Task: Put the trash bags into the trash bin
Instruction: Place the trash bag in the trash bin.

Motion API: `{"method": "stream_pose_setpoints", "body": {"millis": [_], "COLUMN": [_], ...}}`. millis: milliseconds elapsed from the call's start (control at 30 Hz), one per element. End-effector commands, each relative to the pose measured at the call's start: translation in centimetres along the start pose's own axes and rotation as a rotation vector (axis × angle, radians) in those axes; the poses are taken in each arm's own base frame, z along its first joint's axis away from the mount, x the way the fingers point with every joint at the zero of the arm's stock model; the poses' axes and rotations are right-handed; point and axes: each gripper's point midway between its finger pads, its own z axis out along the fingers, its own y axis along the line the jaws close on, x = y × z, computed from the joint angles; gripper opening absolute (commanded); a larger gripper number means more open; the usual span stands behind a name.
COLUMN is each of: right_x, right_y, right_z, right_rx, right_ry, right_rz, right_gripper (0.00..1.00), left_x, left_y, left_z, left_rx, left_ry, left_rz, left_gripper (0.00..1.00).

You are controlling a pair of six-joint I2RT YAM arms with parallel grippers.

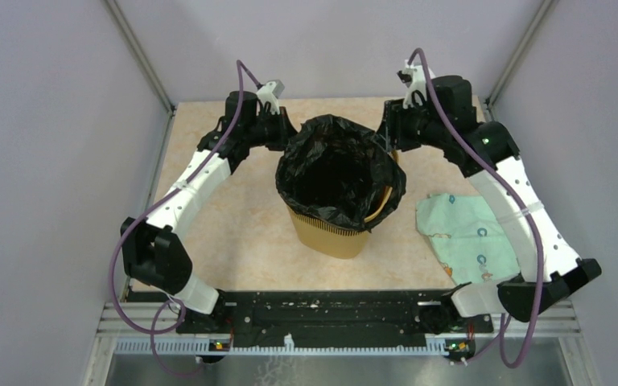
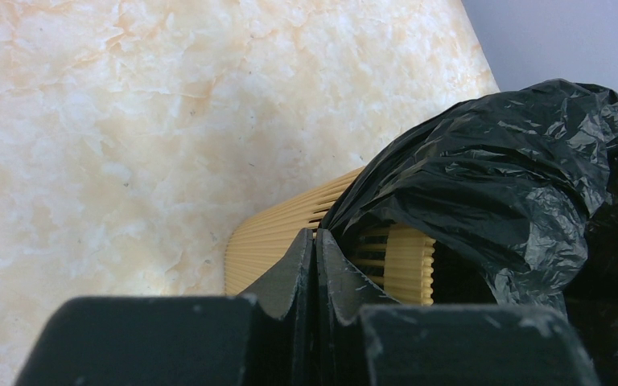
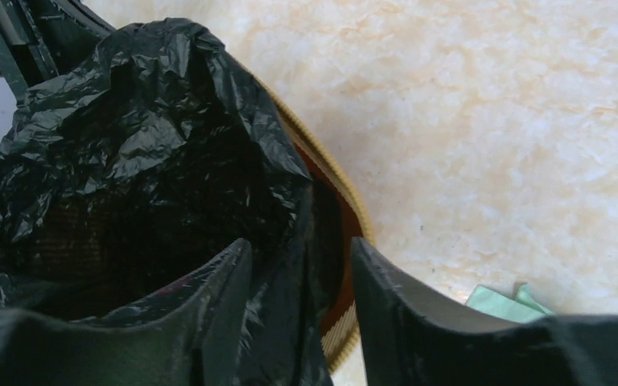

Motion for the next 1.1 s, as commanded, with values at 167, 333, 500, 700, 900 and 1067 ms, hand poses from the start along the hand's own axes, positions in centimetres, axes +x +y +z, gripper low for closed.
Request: {"method": "stream_pose_setpoints", "body": {"millis": [167,333,500,700,900,1067], "right_x": [-0.3,-1.0,-1.3,0.1,1.4,1.9], "right_y": [-0.4,-2.9,-3.4,-5.0,-5.5,-5.5], "right_z": [0.2,-0.8,-1.2,-0.3,0.7,1.1], "right_rx": [0.092,0.235,0.259,0.336,0.315,0.227], "right_ry": [0.022,-0.021,-0.062,-0.033,-0.027,-0.055], "right_rz": [-0.035,-0.044,-0.045,-0.055,-0.014,0.06], "right_gripper": [0.13,0.0,0.0,0.0,0.0,0.0], "left_x": [-1.4,-1.4,-1.4,-1.2,-0.9,-0.6], "left_y": [-1.5,-1.5,-1.5,-1.5,-1.7,-1.7], "left_z": [-0.1,0.0,0.2,0.5,1.0,1.2], "left_rx": [0.042,0.044,0.047,0.049,0.055,0.055], "left_ry": [-0.036,-0.033,-0.031,-0.027,-0.015,-0.009], "left_rz": [0.037,0.04,0.04,0.041,0.038,0.036], "left_gripper": [0.1,0.09,0.09,0.09,0.08,0.08]}}
